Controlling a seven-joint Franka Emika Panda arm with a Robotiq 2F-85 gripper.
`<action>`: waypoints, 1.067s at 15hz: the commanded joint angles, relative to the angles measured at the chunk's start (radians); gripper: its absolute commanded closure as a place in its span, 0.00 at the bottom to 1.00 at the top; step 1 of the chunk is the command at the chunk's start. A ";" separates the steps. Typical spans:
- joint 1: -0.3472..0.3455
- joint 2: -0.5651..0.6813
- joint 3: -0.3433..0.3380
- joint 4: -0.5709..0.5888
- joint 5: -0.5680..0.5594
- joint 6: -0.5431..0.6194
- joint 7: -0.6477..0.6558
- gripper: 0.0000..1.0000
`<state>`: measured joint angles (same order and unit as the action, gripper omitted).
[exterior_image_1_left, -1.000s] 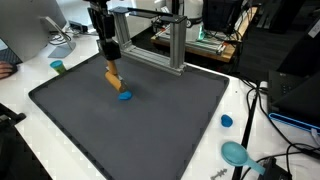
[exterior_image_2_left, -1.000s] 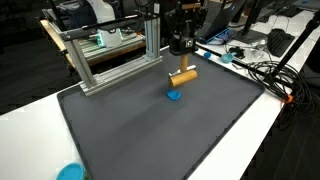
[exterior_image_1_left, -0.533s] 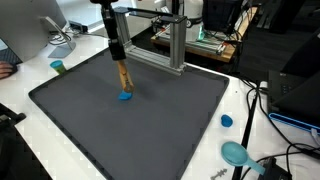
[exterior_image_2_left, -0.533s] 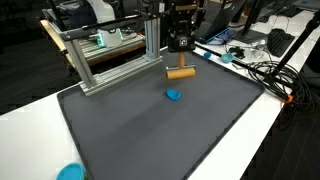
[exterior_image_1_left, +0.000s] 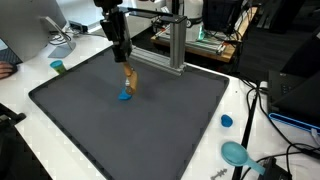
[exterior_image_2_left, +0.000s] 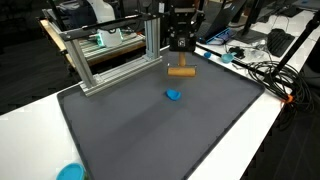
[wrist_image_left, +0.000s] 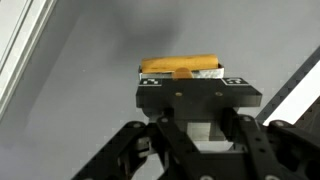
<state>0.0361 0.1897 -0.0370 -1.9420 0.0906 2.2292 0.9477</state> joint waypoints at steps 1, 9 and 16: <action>0.001 0.000 0.001 0.002 -0.001 -0.004 0.004 0.53; 0.001 0.001 -0.003 0.010 0.001 -0.036 0.020 0.78; -0.027 0.025 -0.026 0.110 0.014 -0.174 0.034 0.78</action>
<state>0.0190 0.2000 -0.0579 -1.8984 0.0902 2.0857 0.9659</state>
